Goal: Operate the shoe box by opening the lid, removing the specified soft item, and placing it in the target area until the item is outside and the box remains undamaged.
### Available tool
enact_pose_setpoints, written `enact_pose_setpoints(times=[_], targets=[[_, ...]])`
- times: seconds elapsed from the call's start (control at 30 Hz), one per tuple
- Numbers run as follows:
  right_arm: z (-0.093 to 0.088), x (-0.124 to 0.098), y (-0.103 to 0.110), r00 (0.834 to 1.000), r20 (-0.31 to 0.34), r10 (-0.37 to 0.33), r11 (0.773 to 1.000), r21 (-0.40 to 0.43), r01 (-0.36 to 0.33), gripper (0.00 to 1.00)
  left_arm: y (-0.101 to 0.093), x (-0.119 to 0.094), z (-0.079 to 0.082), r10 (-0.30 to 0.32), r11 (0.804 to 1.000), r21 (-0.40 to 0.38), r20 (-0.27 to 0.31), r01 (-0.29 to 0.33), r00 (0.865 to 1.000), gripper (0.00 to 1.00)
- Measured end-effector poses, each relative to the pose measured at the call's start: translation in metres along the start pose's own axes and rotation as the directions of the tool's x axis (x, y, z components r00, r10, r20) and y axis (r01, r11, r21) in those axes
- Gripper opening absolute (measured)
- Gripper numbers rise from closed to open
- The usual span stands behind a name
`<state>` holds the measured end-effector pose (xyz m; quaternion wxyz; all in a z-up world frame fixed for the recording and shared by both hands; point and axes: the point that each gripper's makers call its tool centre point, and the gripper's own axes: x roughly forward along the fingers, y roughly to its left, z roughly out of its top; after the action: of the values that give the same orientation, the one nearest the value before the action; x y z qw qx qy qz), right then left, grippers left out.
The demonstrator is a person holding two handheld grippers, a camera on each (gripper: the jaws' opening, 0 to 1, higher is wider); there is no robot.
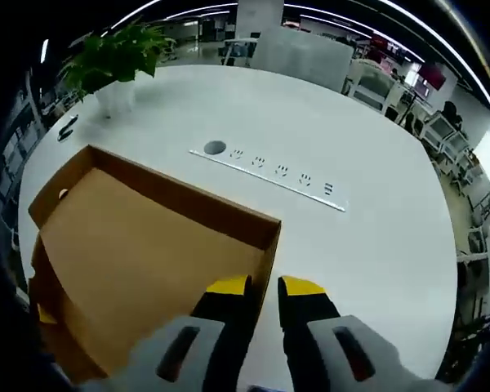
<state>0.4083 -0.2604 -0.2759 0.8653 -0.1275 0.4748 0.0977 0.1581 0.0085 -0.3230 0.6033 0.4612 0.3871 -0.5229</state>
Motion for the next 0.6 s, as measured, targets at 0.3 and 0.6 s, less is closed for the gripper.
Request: enact_pose_setpoints(times=[0.3,0.6], targets=[[0.001,0.004,0.002,0.998,0.013,0.057,0.996,0.069,-0.057,0.05,0.001,0.0,0.0,0.0,1.0,0.006,0.002,0.0,1.0,0.04],[0.008,-0.011,-0.004,0.995,0.099,0.024,0.995,0.09,-0.033,0.03,0.003,0.0,0.0,-0.001,1.0,-0.012,0.003,0.001,1.0,0.04]])
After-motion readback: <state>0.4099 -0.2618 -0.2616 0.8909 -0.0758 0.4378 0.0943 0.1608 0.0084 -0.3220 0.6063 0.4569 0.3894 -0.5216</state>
